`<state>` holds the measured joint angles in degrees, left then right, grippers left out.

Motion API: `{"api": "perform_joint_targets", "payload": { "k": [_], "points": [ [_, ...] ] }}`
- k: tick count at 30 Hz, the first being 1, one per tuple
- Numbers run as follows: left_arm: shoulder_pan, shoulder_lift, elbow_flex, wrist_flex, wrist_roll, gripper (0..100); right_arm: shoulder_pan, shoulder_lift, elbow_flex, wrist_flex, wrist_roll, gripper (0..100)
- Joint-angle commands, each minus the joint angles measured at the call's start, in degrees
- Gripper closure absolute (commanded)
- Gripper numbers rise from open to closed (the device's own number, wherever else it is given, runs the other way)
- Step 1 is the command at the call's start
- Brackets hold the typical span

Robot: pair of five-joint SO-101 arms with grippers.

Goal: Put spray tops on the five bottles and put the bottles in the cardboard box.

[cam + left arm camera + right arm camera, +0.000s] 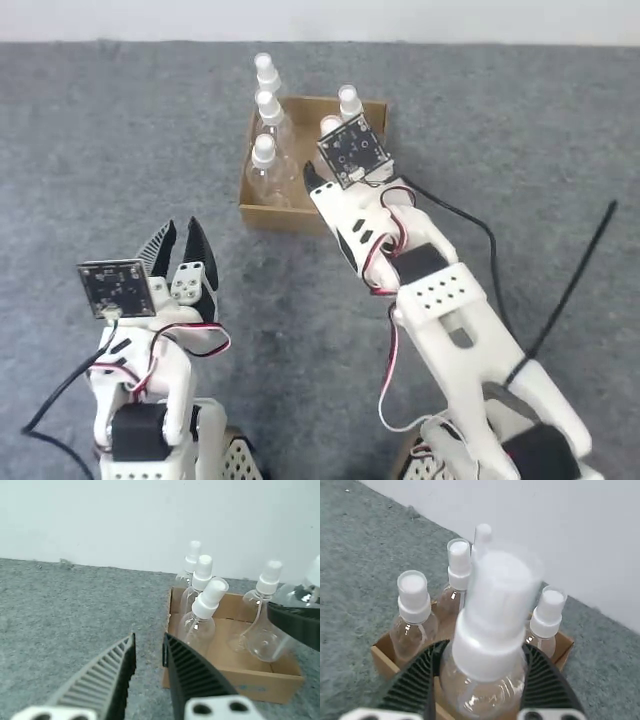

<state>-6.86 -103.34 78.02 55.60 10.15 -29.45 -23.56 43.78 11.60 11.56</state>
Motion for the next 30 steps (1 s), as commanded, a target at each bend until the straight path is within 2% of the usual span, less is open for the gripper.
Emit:
{"api": "perform_joint_targets", "payload": {
  "k": [1, 10, 28, 30],
  "points": [
    [-0.35, -0.79, -3.21, -2.29, -0.26, 92, 0.84, 0.66, -4.40, -3.21, -0.18, 92.0],
    [-0.35, -0.79, -3.21, -2.29, -0.26, 92, 3.21, 6.11, -4.48, -8.66, -0.44, 92.0],
    [-0.26, -0.79, -3.21, -2.29, -0.26, 92, 4.44, 23.96, -12.75, -8.31, -0.79, 92.0],
    [-0.26, -0.79, -3.21, -2.29, -0.35, 92, 5.14, 24.92, -13.27, -8.31, -2.99, 92.0]
  ]
}}
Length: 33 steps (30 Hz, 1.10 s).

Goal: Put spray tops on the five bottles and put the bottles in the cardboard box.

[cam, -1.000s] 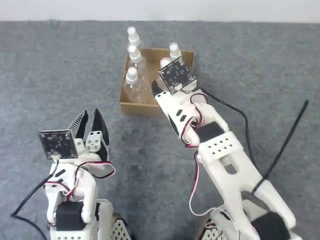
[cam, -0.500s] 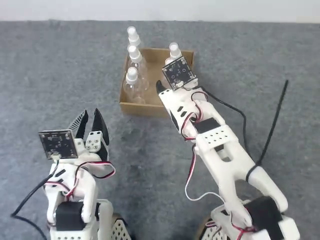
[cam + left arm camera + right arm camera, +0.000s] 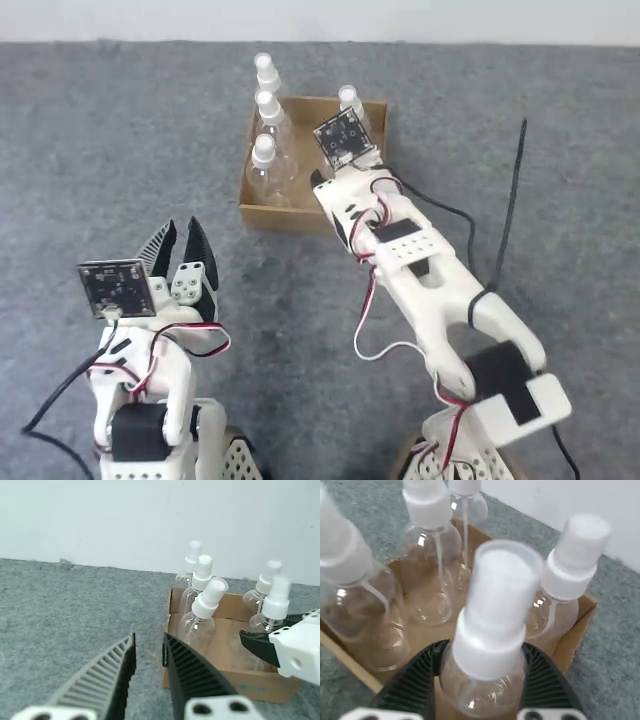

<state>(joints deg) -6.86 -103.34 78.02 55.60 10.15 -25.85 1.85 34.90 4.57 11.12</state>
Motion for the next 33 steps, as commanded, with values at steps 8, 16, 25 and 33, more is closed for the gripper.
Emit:
{"api": "perform_joint_targets", "payload": {
  "k": [8, 16, 25, 33],
  "points": [
    [-0.35, -0.79, -3.21, -2.37, -0.44, 92, 2.95, 3.30, -6.86, -1.19, -5.71, 92.0],
    [-0.44, -0.79, -3.21, -2.37, -0.44, 92, 2.95, 4.79, -7.03, -1.19, -5.36, 91.5],
    [-0.44, -0.79, -3.21, -2.37, -0.53, 92, 2.77, 4.70, -6.95, 0.40, -5.36, 91.3],
    [-0.35, -0.79, -3.21, -2.37, -0.53, 92, 2.95, 4.26, -7.03, 2.07, -5.36, 91.3]
  ]
}}
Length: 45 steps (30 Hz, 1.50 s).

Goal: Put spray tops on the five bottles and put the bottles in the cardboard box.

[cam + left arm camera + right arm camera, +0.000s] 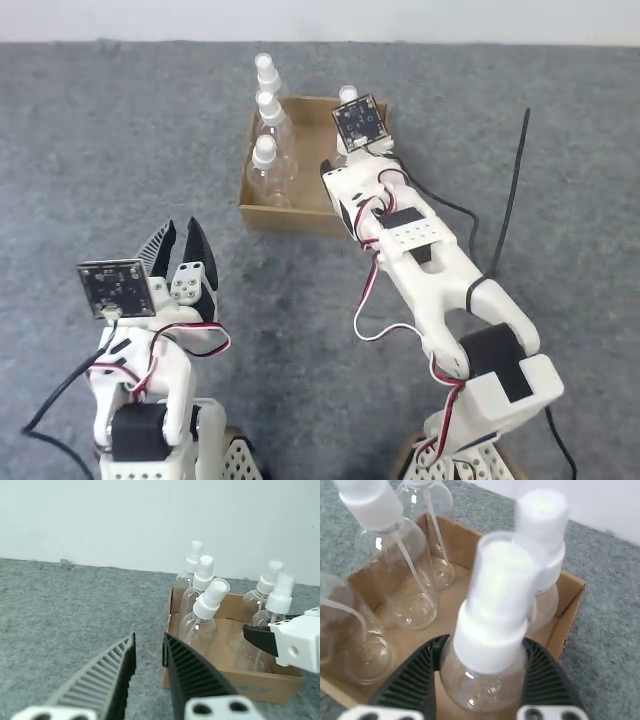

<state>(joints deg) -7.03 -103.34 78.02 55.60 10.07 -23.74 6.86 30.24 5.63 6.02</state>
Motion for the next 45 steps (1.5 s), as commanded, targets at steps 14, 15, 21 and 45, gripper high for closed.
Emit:
{"api": "perform_joint_targets", "payload": {
  "k": [14, 15, 21, 45],
  "points": [
    [-0.09, -0.79, -3.21, -2.37, -0.44, 92, 0.48, -0.84, -2.29, 4.09, -0.26, 74.5],
    [-0.09, -0.79, -3.21, -2.37, -0.44, 92, 0.48, -0.84, -2.37, 4.35, -0.26, 74.5],
    [-0.09, -0.79, -3.21, -2.37, -0.44, 92, 0.57, -0.84, -2.37, 4.53, -0.26, 74.0],
    [-0.44, -0.79, -1.10, -5.98, -0.44, 92, 0.48, -7.60, -0.44, 9.27, -2.46, 60.7]
  ]
}}
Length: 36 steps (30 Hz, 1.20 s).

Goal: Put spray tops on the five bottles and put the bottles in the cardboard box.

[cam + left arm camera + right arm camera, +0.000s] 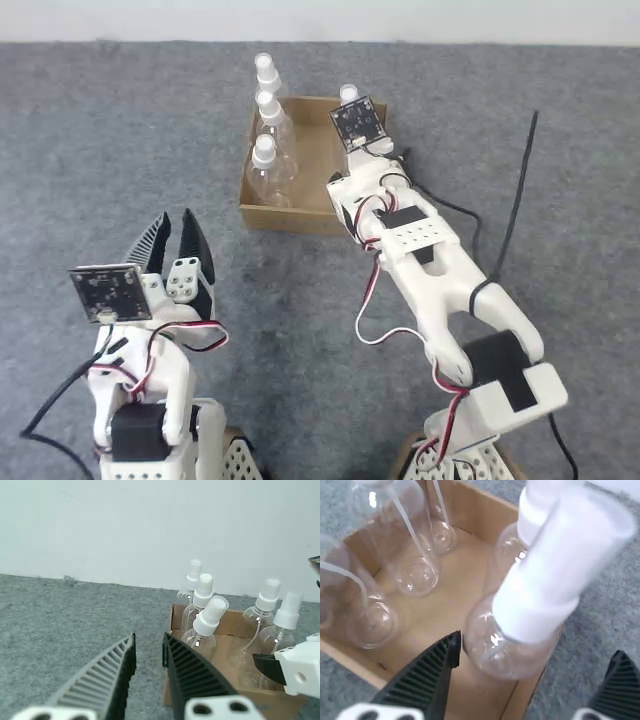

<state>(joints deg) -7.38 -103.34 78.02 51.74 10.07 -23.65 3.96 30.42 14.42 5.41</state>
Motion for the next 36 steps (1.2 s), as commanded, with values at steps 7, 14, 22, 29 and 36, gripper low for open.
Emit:
{"api": "perform_joint_targets", "payload": {
  "k": [7, 14, 22, 29, 36],
  "points": [
    [-0.18, -0.79, -1.10, -2.11, -0.44, 92, -0.04, -7.78, -0.35, 4.35, -2.55, 60.7],
    [-0.18, -0.79, -1.10, -2.11, -0.44, 92, -0.31, -11.56, -0.35, 10.59, -4.75, 60.7],
    [-0.18, -0.79, -1.10, -2.11, -0.44, 92, -0.31, -17.45, -0.35, 18.15, -6.07, 60.7],
    [-0.18, -0.79, -1.10, -2.11, -0.44, 92, -0.31, -22.73, -0.35, 24.22, -10.37, 60.8],
    [-0.18, -0.79, -1.10, -2.11, -0.44, 92, -0.31, -26.51, -0.35, 27.82, -10.02, 76.6]
  ]
}}
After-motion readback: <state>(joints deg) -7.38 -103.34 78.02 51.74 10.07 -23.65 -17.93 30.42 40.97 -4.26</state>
